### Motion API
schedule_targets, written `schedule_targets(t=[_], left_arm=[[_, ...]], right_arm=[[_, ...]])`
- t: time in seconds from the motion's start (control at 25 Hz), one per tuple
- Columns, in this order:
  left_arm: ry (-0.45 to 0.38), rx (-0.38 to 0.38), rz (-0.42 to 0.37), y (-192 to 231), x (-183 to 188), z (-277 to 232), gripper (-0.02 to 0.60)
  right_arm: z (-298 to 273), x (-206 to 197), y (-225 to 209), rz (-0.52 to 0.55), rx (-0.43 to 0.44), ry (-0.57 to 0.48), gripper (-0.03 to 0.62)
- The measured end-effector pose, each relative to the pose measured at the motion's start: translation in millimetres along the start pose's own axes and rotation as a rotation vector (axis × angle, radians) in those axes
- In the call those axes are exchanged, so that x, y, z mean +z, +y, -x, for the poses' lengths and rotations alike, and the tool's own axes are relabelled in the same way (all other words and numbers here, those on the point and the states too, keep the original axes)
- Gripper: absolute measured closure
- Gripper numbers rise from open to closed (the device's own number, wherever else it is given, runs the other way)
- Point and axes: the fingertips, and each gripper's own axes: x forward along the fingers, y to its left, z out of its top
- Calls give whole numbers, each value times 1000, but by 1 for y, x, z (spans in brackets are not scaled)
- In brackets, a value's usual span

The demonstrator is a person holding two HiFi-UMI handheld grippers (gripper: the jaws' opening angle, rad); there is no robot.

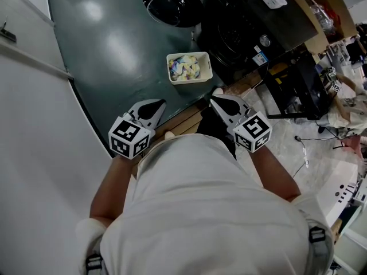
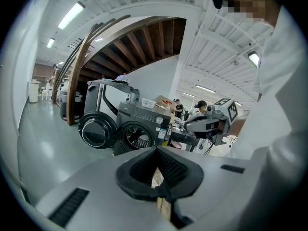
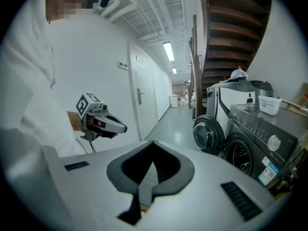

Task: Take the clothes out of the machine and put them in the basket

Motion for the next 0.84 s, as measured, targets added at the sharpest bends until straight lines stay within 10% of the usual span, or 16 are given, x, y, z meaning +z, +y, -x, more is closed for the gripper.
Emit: schedule_targets(t=[0.84], left_arm=[[17,-8,26,19,0,-28,583]], right_arm=[[-11,-6,-26,34,15,57,589]])
